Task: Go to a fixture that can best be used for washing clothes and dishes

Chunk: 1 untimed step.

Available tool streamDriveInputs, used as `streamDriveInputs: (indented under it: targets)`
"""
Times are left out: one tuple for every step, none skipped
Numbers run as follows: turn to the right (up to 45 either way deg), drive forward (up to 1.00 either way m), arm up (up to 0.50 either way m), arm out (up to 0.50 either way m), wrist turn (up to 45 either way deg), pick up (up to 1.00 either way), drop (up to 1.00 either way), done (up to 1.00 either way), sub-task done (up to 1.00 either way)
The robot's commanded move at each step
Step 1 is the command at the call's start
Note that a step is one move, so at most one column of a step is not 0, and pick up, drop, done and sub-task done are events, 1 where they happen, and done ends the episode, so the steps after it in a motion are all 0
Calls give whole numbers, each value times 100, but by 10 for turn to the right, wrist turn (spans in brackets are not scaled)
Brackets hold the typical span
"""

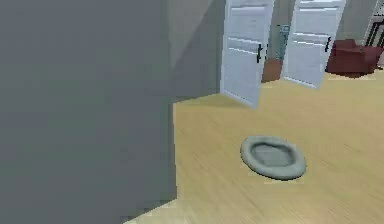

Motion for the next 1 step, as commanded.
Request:
streamDriveInputs:
  targets:
    - [450,0,0,0,0,0,0,0,0]
